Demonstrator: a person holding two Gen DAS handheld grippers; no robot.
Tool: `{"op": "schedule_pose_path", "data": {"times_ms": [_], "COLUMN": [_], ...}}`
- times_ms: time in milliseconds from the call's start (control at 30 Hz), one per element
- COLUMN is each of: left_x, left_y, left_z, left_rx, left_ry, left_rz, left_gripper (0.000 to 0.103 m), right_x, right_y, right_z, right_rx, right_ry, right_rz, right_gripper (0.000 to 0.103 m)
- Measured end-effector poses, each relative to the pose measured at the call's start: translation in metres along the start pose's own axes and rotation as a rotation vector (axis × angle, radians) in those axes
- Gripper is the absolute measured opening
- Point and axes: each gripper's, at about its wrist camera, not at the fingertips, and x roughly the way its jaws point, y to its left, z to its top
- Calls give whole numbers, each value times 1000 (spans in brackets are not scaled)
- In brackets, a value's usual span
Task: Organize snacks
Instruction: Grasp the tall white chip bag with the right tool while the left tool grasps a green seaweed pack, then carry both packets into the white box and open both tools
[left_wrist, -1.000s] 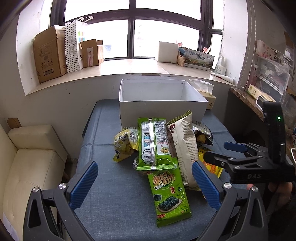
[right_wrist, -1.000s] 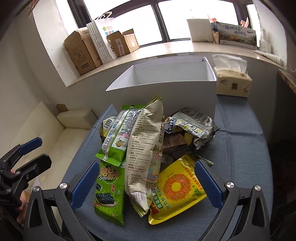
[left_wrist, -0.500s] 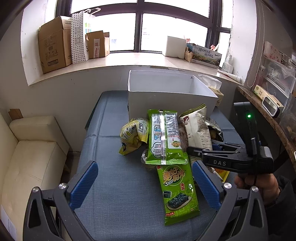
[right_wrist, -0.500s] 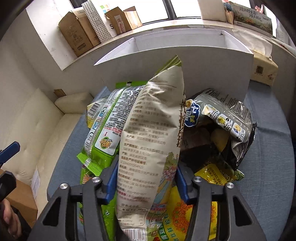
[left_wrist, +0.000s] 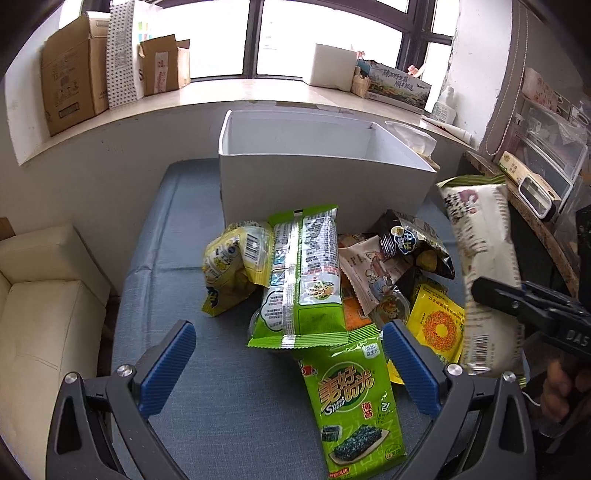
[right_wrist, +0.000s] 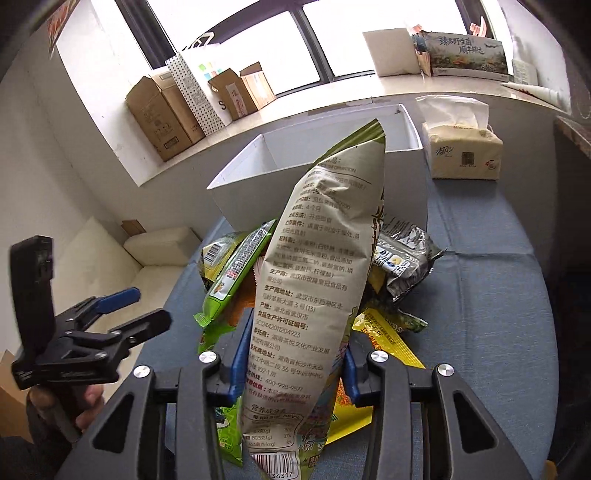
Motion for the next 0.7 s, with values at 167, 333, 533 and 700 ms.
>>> {"op": "schedule_pose_path", "data": {"times_ms": [167, 333, 533, 700], "left_x": [51, 81, 88, 77], "left_y": [11, 14, 12, -4], "left_z": [13, 21, 26, 25], "left_rx": [-17, -20, 5, 56], "left_ry": [111, 151, 131, 107], "left_rz": [-131, -160, -145, -139], "left_gripper": [103, 103, 71, 70], "right_x": [-24, -27, -27, -25], "right_y": [-5, -9, -14, -14], "right_z": [-6, -8, -11, -11], "right_rx": [18, 36, 49, 51], "right_ry": [-44, -51, -44, -43], "right_rz": [25, 23, 21, 20], "right_gripper": [44, 44, 44, 44]}}
